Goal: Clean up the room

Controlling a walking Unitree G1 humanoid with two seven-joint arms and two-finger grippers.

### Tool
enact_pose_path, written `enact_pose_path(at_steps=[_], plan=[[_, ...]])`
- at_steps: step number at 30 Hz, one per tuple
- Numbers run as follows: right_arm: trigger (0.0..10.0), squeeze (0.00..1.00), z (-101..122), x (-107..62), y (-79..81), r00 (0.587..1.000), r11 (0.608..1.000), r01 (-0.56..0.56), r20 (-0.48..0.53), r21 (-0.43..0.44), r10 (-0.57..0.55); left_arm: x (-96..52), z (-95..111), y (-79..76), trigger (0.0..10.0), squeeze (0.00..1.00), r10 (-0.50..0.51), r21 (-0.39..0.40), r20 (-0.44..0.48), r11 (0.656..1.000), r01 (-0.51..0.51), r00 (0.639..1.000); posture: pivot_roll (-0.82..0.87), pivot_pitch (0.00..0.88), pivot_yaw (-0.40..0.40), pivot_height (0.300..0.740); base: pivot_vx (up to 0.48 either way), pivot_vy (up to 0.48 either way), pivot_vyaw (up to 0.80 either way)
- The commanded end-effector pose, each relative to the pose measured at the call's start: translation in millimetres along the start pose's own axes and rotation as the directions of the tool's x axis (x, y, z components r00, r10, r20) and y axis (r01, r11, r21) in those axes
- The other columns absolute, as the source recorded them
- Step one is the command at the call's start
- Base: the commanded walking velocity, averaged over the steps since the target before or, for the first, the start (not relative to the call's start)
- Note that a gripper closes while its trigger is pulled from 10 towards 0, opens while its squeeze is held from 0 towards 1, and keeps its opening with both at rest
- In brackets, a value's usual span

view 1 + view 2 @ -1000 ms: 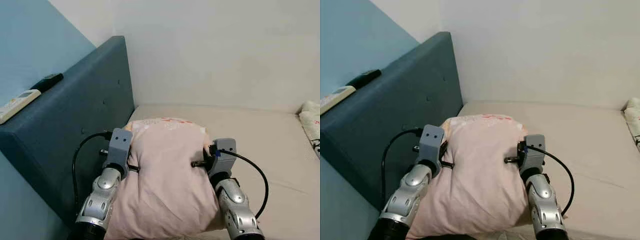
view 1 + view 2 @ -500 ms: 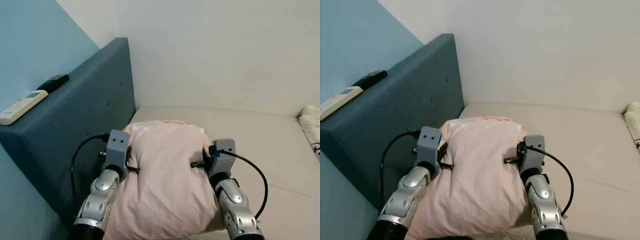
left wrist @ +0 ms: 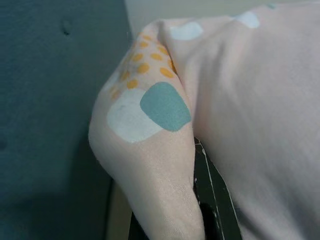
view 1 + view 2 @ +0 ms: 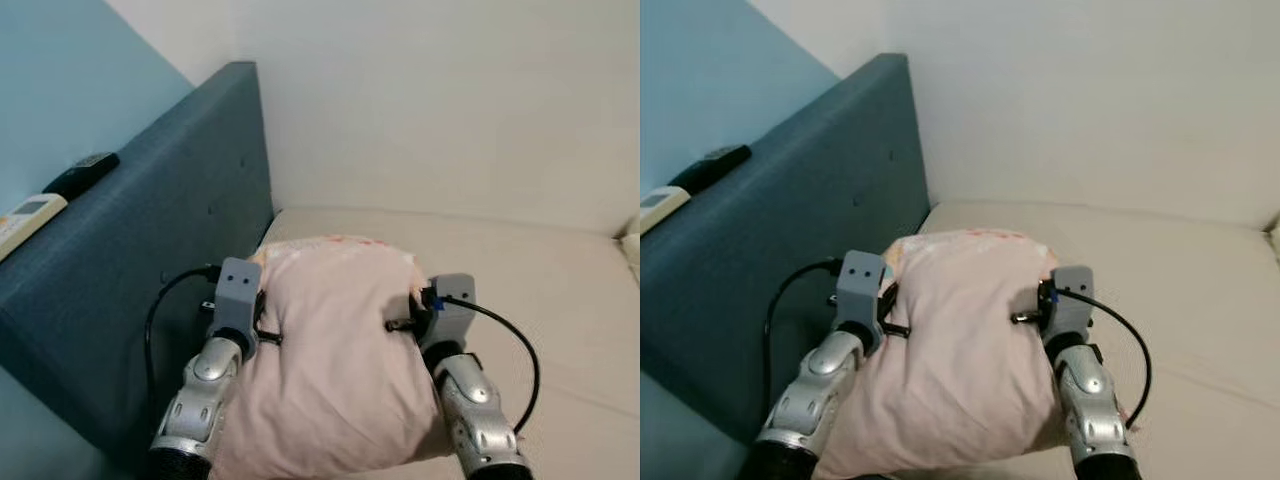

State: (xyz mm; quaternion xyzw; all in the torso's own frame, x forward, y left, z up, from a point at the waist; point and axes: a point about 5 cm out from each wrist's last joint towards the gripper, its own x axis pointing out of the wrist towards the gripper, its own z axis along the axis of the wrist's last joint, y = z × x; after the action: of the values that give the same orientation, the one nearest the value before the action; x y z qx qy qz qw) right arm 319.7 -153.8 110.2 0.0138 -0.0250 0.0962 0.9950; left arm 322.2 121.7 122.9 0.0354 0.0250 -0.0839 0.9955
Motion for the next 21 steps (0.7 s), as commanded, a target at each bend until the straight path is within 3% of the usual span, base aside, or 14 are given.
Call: enact_pose_path(at_steps=[1,12,21], plan=[[10.0,0.0,6,2.1,3.9,0.999,1.0,-0.02,0.03,-0.004,0.02,0.4,8,-7.5,10.0,0.0,-0.027,0.007,0.043,1.0,0.026,0.999,-0.03,0.047,-0.001,0.74,0.0,0.0,0.0],[10.0,0.0,6,3.3,5.0,0.999,1.0,-0.025,0.032,0.0,0.025,0.4,6,-3.0,10.0,0.0,-0.009,0.008,0.039,1.0,0.008,0.999,-0.03,0.048,-0.001,0.74,0.0,0.0,0.0],[10.0,0.0,6,16.4,-4.5,1.0,0.996,-0.013,-0.016,-0.091,0.012,15.4,9,-2.9,10.0,0.0,-0.037,0.092,0.039,0.995,0.034,0.999,-0.02,0.067,0.001,0.74,0.0,0.0,0.0]])
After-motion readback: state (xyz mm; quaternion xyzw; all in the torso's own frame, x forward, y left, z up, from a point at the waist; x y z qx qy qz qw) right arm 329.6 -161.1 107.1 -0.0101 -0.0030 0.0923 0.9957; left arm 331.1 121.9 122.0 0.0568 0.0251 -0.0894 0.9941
